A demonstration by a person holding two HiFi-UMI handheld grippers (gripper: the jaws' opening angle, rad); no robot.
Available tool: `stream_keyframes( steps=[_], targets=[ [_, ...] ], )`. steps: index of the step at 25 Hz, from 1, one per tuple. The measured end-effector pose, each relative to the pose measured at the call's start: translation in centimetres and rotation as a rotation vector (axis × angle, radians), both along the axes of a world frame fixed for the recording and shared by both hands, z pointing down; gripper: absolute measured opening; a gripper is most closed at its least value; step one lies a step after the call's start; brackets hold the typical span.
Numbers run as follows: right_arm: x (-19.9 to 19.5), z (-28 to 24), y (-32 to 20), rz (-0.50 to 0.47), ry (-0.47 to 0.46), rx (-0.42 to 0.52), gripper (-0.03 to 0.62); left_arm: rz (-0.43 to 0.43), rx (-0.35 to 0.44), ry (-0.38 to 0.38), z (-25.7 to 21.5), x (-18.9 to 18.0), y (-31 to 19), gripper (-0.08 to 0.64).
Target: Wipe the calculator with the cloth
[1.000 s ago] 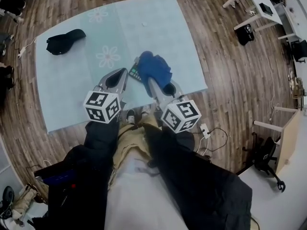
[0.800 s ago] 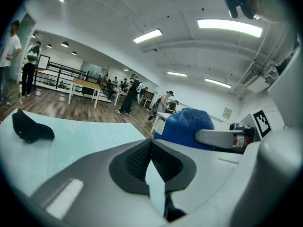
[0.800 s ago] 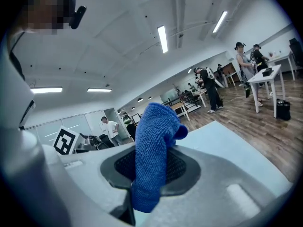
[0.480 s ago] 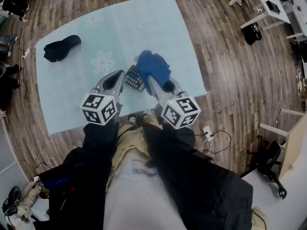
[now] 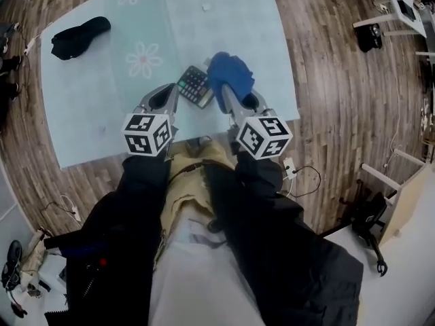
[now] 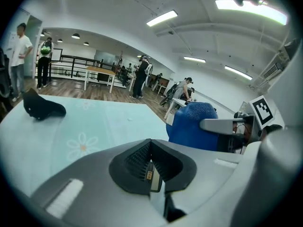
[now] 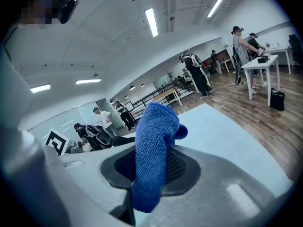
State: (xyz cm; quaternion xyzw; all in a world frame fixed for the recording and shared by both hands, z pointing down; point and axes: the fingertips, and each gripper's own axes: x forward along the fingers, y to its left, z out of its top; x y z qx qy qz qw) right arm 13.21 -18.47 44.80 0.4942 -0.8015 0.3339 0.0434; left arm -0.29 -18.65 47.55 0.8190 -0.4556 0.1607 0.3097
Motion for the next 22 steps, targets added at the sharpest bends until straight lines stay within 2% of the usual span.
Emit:
stream_keyframes(
  steps=[6, 11, 17, 22],
  targets=[
    [-0.5, 4.7, 0.2, 0.032, 0.055, -0.121, 0.097, 0.025, -0.119, -0.003, 5.0, -0.5, 0.5, -0.003],
    [-0.8, 7.4, -0.5, 0.053, 0.120, -0.168, 0.097, 0.050, -0.201, -0.016, 8.1, -1.8, -0.3, -0.003],
    [-0.4, 8.7, -2.5, 0.050, 0.251, -0.156, 0.096, 0.043, -0.244, -0.025, 10.3, -3.2, -1.6, -0.003],
    [-1.8, 10.1, -3.5, 0.007, 0.417, -0.124, 0.097, 0.055, -0.261, -0.024, 11.1, -4.2, -1.2, -0.003]
  ],
)
